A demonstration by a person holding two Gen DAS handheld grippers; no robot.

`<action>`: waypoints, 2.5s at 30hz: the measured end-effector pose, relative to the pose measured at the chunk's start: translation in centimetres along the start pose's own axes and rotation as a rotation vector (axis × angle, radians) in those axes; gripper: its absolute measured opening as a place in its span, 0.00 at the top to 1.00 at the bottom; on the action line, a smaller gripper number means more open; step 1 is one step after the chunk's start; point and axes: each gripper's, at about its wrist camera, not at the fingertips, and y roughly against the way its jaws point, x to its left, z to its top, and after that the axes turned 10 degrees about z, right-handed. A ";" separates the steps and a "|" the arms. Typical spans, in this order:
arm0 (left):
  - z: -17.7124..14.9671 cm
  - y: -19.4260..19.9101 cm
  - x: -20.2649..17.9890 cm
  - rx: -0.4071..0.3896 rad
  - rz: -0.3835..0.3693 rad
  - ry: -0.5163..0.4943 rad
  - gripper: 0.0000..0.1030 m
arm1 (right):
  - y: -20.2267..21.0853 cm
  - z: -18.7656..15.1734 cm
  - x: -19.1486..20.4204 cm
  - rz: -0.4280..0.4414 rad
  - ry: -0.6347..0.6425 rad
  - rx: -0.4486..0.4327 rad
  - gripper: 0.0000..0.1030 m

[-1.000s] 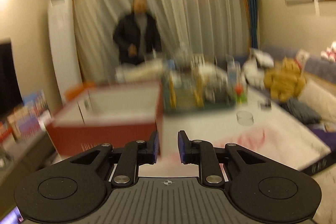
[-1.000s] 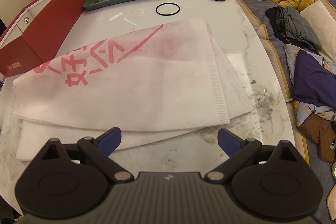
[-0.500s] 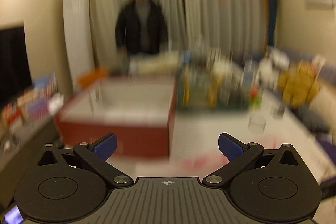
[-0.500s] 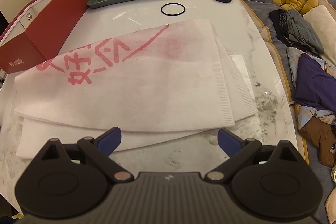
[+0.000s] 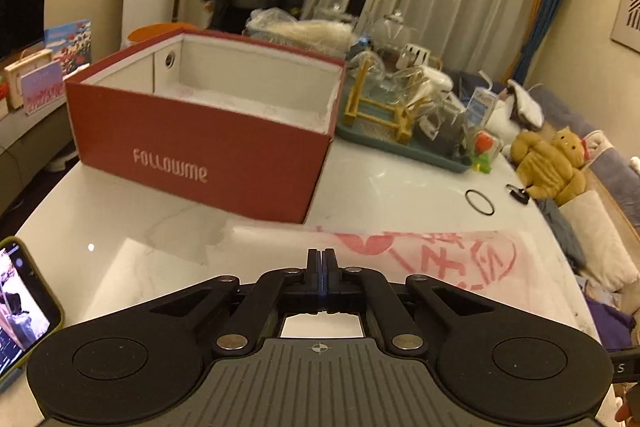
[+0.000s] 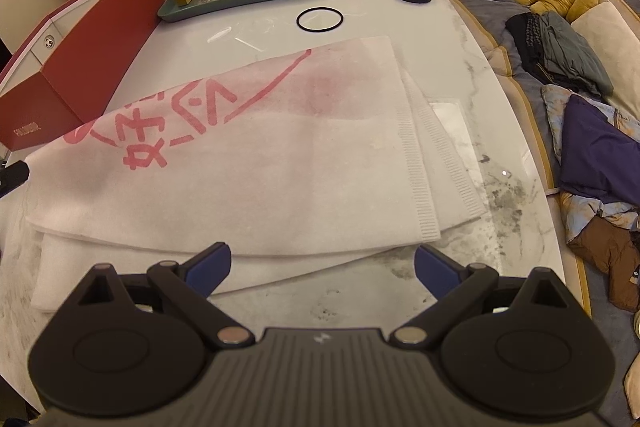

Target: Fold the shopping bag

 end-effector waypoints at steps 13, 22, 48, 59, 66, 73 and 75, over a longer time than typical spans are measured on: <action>0.9 1.8 -0.4 0.047 -0.035 -0.098 0.00 | -0.1 -0.1 0.1 0.008 -0.004 0.002 0.01; 0.9 2.3 1.0 0.002 0.005 -0.039 0.96 | -0.1 0.0 0.2 0.011 -0.009 -0.003 0.01; 1.2 4.9 -1.5 -0.253 0.029 -0.109 0.00 | 2.8 0.7 1.5 0.135 0.062 -0.233 0.00; 1.6 6.1 -1.2 -0.358 0.131 -0.138 1.00 | 1.7 0.4 1.5 0.115 0.028 -0.173 0.00; 1.8 4.9 -0.9 -0.203 -0.032 -0.101 0.40 | 1.6 0.4 1.7 0.117 0.035 -0.165 0.00; 1.3 3.0 -1.2 -0.143 -0.019 -0.153 0.00 | 1.6 0.3 1.6 0.118 0.031 -0.161 0.00; 0.8 1.0 -0.4 -0.037 -0.010 -0.123 0.00 | 1.6 0.3 1.5 0.114 0.022 -0.159 0.00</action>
